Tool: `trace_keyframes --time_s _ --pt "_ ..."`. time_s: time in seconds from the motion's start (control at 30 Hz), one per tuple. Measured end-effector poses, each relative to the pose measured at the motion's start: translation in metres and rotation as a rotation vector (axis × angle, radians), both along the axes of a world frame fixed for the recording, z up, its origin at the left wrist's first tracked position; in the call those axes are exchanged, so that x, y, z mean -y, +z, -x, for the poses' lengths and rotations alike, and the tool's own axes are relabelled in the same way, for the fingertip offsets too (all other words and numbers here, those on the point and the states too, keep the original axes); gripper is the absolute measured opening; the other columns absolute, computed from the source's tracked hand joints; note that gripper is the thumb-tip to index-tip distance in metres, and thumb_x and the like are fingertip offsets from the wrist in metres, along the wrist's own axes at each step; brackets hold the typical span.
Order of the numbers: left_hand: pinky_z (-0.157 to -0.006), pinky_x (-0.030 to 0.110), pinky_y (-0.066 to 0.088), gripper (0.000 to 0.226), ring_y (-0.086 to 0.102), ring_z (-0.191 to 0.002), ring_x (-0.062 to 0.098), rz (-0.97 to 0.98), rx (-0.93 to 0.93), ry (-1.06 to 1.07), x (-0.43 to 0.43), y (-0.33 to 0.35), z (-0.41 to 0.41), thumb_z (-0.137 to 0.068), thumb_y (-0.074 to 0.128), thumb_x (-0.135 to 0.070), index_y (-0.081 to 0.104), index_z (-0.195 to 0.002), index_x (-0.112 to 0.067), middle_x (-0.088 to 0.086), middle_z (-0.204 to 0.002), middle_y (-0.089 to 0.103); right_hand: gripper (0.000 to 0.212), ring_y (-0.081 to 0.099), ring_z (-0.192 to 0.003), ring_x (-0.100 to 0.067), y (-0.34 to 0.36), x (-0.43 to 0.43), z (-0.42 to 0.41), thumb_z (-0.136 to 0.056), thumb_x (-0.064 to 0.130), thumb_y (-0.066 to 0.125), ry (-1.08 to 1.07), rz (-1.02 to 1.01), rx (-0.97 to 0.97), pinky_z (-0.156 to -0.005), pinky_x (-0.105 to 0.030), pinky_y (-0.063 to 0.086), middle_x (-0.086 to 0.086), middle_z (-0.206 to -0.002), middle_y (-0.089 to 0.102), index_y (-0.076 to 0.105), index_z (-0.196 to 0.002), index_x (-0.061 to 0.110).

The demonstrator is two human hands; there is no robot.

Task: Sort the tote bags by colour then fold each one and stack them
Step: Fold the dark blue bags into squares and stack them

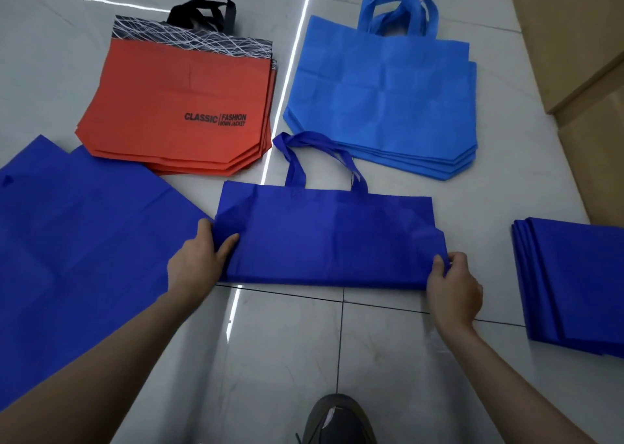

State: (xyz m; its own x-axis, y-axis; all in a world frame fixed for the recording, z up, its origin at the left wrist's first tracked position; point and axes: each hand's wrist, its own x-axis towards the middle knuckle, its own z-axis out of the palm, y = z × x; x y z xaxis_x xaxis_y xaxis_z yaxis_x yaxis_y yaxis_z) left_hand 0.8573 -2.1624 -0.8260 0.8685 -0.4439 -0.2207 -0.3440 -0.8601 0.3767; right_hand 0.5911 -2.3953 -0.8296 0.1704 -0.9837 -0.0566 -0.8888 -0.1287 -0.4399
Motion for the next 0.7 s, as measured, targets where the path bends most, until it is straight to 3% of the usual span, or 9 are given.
trace_keyframes --time_s 0.1,0.17,0.23,0.3,0.4,0.47,0.57,0.63,0.7 --pt "-0.050 0.033 0.035 0.050 0.051 -0.061 0.027 -0.029 0.079 0.081 0.000 -0.005 0.013 -0.093 0.042 -0.049 0.036 -0.121 -0.008 0.009 -0.076 0.057 0.023 0.048 -0.060 -0.024 -0.004 0.000 0.000 -0.101 0.028 0.037 0.037 0.038 -0.124 -0.081 -0.038 0.035 -0.005 -0.068 0.056 0.048 -0.098 0.007" --pt "-0.053 0.035 0.036 0.050 0.056 -0.067 0.033 0.011 0.097 0.126 0.001 -0.007 0.022 -0.095 0.042 -0.044 0.034 -0.129 -0.008 0.013 -0.099 0.062 0.025 0.049 -0.060 -0.025 -0.003 0.002 -0.006 -0.102 0.031 0.034 0.046 0.041 -0.168 -0.079 -0.038 0.035 -0.008 -0.071 0.059 0.045 -0.097 0.008" --pt "-0.055 0.037 0.035 0.049 0.059 -0.080 0.037 0.071 0.072 0.181 0.004 -0.005 0.029 -0.097 0.042 -0.037 0.032 -0.135 -0.007 0.013 -0.125 0.053 0.025 0.051 -0.062 -0.025 -0.002 0.006 -0.011 -0.102 0.032 0.033 0.057 0.028 -0.202 -0.080 -0.038 0.035 -0.009 -0.075 0.062 0.044 -0.099 0.009" --pt "-0.064 0.043 0.040 0.051 0.056 -0.095 0.039 0.116 0.101 0.184 0.005 -0.005 0.031 -0.095 0.047 -0.027 0.031 -0.138 -0.004 0.017 -0.131 0.045 0.023 0.057 -0.072 -0.027 -0.001 0.011 -0.014 -0.101 0.029 0.037 0.049 0.008 -0.192 -0.084 -0.039 0.036 -0.011 -0.086 0.065 0.046 -0.107 0.009" --pt "-0.096 0.051 0.033 0.052 0.043 -0.119 0.037 0.086 0.269 -0.026 0.006 -0.008 0.033 -0.089 0.048 -0.021 0.037 -0.138 -0.004 0.022 -0.137 0.040 0.035 0.056 -0.101 -0.031 0.005 0.004 -0.012 -0.095 0.014 0.046 0.019 -0.017 -0.138 -0.094 -0.044 0.035 -0.015 -0.116 0.058 0.041 -0.129 0.008" --pt "-0.106 0.053 0.026 0.052 0.036 -0.131 0.033 0.029 0.275 -0.236 0.011 -0.011 0.033 -0.091 0.036 -0.031 0.041 -0.138 -0.009 0.017 -0.145 0.036 0.053 0.047 -0.117 -0.034 0.007 -0.004 -0.011 -0.086 0.004 0.052 0.063 0.019 -0.199 -0.100 -0.045 0.033 -0.018 -0.133 0.046 0.036 -0.137 0.008" --pt "-0.113 0.052 0.005 0.052 0.015 -0.144 0.025 -0.086 0.197 -0.357 0.019 -0.020 0.039 -0.100 0.026 -0.041 0.028 -0.147 -0.017 0.006 -0.156 0.020 0.056 0.041 -0.126 -0.039 0.005 -0.020 -0.015 -0.083 0.002 0.055 0.355 0.220 -0.219 -0.104 -0.052 0.035 -0.022 -0.141 0.040 0.041 -0.137 0.005" --pt "-0.114 0.051 0.002 0.054 0.009 -0.145 0.026 -0.117 0.201 -0.339 0.022 -0.025 0.041 -0.100 0.028 -0.039 0.022 -0.149 -0.018 0.007 -0.157 0.015 0.048 0.044 -0.126 -0.039 0.001 -0.038 -0.030 -0.089 0.017 0.046 0.596 0.334 -0.180 -0.101 -0.054 0.038 -0.021 -0.141 0.043 0.045 -0.136 0.007" --pt "-0.114 0.050 0.003 0.054 0.008 -0.145 0.027 -0.131 0.200 -0.328 0.023 -0.028 0.042 -0.100 0.025 -0.040 0.020 -0.149 -0.017 0.008 -0.157 0.013 0.050 0.045 -0.129 -0.035 -0.002 -0.062 -0.054 -0.091 0.032 0.034 0.800 0.282 -0.211 -0.102 -0.053 0.036 -0.015 -0.144 0.043 0.044 -0.138 0.015"
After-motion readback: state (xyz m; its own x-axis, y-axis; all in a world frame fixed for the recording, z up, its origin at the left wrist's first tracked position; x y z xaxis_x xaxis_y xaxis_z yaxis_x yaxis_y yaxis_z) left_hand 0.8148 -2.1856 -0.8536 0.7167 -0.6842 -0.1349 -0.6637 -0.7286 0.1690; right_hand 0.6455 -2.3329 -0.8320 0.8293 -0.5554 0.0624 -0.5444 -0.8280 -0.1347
